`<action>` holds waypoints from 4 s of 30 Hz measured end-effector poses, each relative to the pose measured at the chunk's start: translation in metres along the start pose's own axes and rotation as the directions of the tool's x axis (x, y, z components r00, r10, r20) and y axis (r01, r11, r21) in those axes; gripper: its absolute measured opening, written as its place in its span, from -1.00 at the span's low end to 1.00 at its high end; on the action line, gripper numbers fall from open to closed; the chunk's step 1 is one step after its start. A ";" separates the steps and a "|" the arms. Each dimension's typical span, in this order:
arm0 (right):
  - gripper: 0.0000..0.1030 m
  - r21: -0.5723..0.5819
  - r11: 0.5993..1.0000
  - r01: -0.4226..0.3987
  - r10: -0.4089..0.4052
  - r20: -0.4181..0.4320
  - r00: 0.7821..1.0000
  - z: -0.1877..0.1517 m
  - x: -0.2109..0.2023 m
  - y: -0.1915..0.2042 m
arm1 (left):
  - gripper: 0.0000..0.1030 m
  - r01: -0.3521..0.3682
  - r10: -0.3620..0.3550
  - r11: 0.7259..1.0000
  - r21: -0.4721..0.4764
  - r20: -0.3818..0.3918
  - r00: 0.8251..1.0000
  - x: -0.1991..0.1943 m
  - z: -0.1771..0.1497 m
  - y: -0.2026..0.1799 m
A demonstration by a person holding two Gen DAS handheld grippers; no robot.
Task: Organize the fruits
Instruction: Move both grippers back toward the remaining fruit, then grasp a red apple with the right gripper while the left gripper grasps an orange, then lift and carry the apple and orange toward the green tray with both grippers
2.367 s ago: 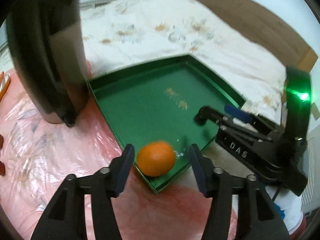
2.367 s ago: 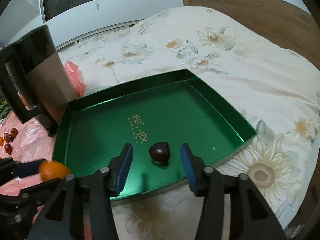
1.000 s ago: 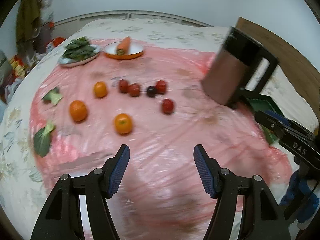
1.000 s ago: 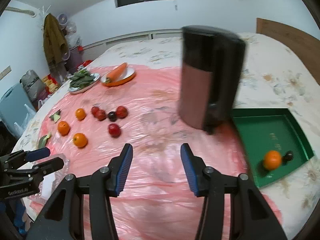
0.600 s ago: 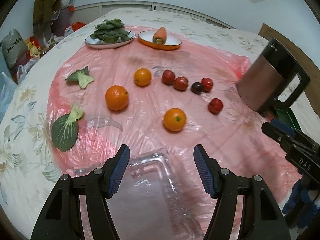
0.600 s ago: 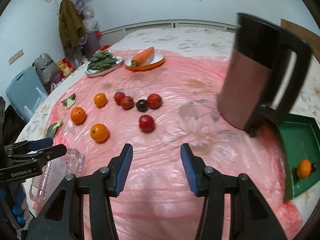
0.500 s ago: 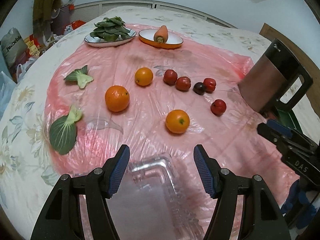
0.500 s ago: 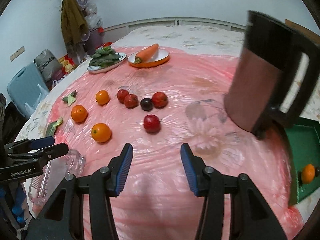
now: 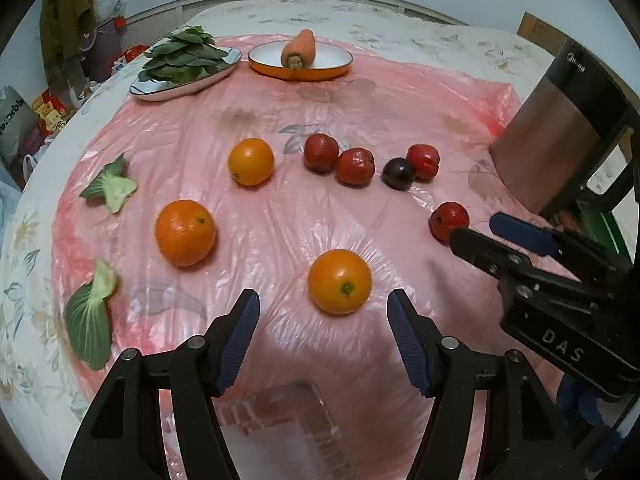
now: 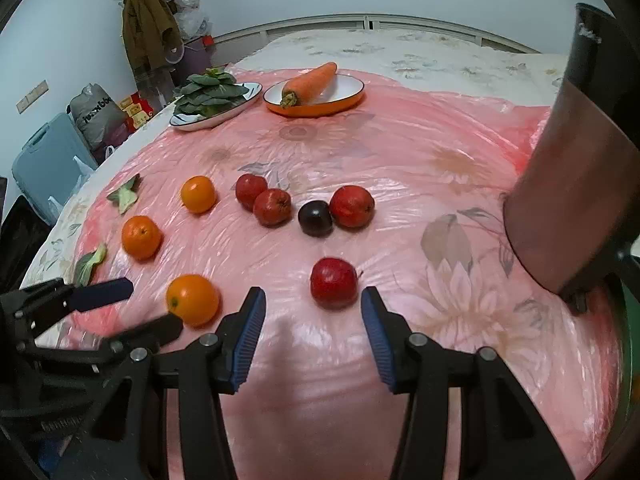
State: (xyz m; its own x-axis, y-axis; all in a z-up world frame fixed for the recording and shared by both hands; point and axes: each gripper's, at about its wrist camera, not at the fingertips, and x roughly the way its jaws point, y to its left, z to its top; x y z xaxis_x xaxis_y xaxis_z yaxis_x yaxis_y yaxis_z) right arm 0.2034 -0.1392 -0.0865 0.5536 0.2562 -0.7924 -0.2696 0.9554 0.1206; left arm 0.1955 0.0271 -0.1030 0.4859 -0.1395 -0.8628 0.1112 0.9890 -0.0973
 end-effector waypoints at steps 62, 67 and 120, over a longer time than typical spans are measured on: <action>-0.05 0.087 0.992 -0.091 0.095 -0.039 0.995 0.007 0.033 -0.035 | -0.36 -0.048 0.046 0.998 -0.044 -0.053 0.998 0.028 -0.004 -0.017; -0.05 0.096 0.990 -0.100 0.102 -0.020 0.995 0.008 0.026 -0.035 | -0.37 -0.044 0.042 0.998 -0.045 -0.048 0.998 0.025 -0.004 -0.019; -0.05 0.161 0.985 -0.059 0.047 0.074 0.996 -0.073 -0.101 -0.078 | -0.37 -0.053 0.055 0.997 -0.056 0.029 0.998 -0.050 -0.032 -0.069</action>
State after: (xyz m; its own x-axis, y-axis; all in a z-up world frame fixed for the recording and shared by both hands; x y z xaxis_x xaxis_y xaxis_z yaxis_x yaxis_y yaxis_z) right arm 0.1110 -0.2504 -0.0599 0.5969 0.3114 -0.7395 -0.1715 0.9498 0.2615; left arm 0.1356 -0.0327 -0.0687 0.5166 -0.0868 -0.8518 0.0368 0.9962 -0.0791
